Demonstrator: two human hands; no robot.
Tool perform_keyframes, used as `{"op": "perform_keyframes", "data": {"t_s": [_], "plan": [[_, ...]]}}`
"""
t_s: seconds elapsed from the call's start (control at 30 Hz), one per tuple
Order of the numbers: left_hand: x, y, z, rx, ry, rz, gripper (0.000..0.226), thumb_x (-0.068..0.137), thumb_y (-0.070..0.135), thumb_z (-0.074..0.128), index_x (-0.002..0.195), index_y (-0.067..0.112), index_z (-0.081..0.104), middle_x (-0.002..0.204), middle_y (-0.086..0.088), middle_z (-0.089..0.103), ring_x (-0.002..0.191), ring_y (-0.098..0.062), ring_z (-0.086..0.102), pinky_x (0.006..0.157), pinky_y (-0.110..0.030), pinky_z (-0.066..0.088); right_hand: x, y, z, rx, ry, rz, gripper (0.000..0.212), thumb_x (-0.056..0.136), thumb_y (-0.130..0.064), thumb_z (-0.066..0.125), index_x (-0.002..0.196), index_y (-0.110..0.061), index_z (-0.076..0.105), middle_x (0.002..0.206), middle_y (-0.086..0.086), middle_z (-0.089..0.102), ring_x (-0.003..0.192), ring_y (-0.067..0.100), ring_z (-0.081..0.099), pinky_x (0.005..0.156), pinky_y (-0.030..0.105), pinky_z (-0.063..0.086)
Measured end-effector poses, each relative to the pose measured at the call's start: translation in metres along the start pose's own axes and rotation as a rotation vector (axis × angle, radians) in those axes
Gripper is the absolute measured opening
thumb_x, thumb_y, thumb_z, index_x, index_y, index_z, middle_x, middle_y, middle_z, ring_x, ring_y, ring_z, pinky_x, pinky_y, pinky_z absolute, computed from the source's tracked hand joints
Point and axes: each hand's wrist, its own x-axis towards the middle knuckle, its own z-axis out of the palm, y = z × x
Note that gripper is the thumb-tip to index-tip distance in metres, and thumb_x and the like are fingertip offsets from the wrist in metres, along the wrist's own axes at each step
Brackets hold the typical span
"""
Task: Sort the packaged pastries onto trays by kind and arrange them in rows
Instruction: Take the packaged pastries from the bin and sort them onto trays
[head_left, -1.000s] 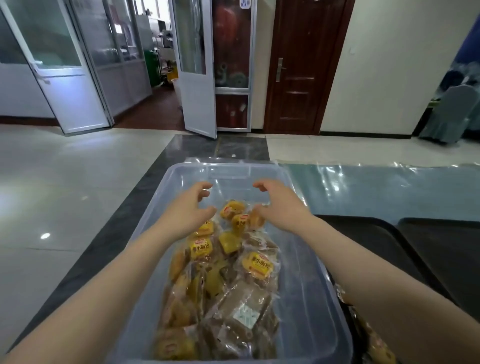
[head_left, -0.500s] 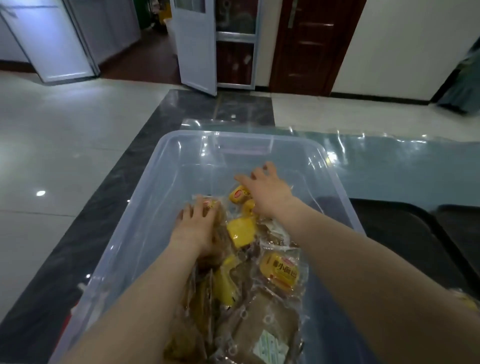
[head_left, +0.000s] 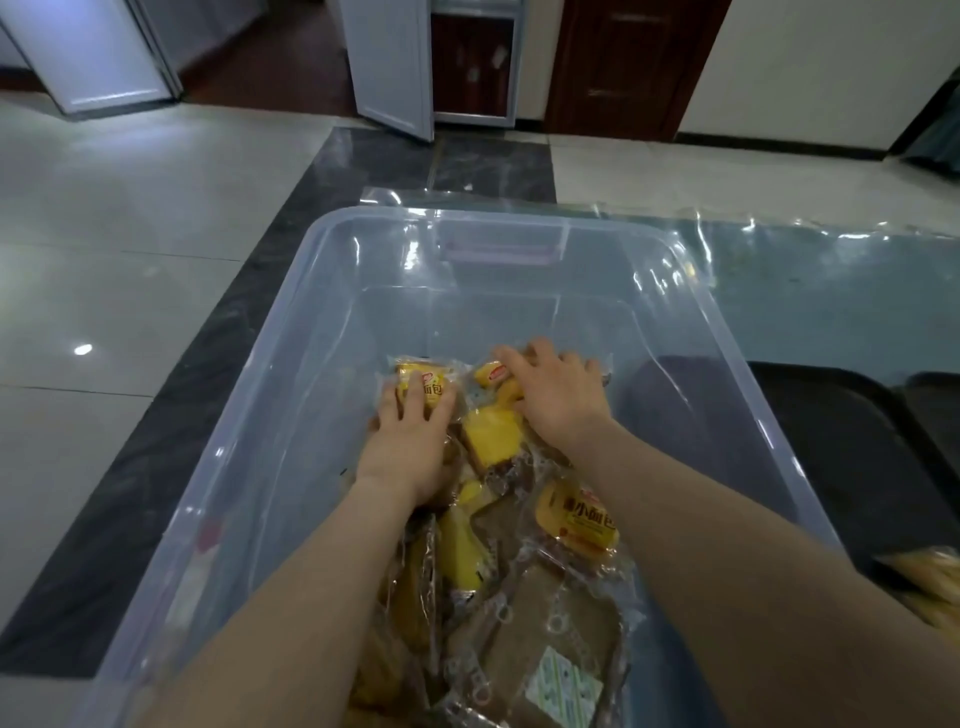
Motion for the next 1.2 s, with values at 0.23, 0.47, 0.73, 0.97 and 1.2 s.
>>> {"op": "perform_keyframes", "data": {"t_s": [0.23,0.47,0.73,0.97,1.2], "plan": [[-0.01,0.016,-0.018,-0.071,0.232,-0.033,0.044,0.097,0.022,0.038,0.14,0.027,0.031,0.154,-0.006,0.018,0.141,-0.033,0.008,0.096,-0.048,0.042,-0.006,0.002,-0.011,-0.076,0.037,-0.056,0.047,0.089,-0.008,0.052,0.128,-0.031,0.038,0.126,0.011,0.04,0.104,0.035,0.047,0.076,0.041,0.036],[-0.031,0.021,-0.081,-0.083,0.438,0.001,0.045,0.093,0.011,0.047,0.134,0.025,0.038,0.146,-0.005,0.028,0.138,-0.028,0.017,0.08,-0.041,0.046,-0.018,-0.002,-0.073,0.049,0.227,-0.06,0.051,0.089,-0.015,0.059,0.132,-0.031,0.038,0.125,0.01,0.041,0.108,0.035,0.048,0.082,0.043,0.042],[-0.119,0.059,-0.179,-0.141,0.777,0.228,0.054,0.083,-0.001,0.049,0.135,0.017,0.048,0.142,-0.008,0.04,0.133,-0.027,0.029,0.101,-0.037,0.034,-0.089,0.015,-0.173,0.451,0.573,-0.047,0.052,0.087,-0.03,0.065,0.134,-0.034,0.044,0.134,0.006,0.038,0.115,0.029,0.046,0.087,0.044,0.047],[-0.189,0.138,-0.197,-0.368,0.876,0.399,0.058,0.085,0.003,0.054,0.139,0.021,0.045,0.146,-0.008,0.038,0.134,-0.023,0.035,0.105,-0.036,0.034,-0.183,0.06,-0.209,0.675,0.867,-0.039,0.057,0.084,-0.027,0.071,0.132,-0.034,0.043,0.129,0.003,0.042,0.109,0.011,0.045,0.083,0.014,0.04],[-0.218,0.236,-0.161,-0.443,0.826,0.501,0.059,0.086,0.019,0.054,0.142,0.03,0.037,0.149,0.003,0.032,0.135,-0.013,0.031,0.108,-0.025,0.028,-0.267,0.128,-0.193,0.708,0.921,0.059,0.056,0.083,-0.025,0.072,0.133,-0.026,0.045,0.129,0.004,0.044,0.098,-0.013,0.033,0.082,-0.007,0.026]]}}
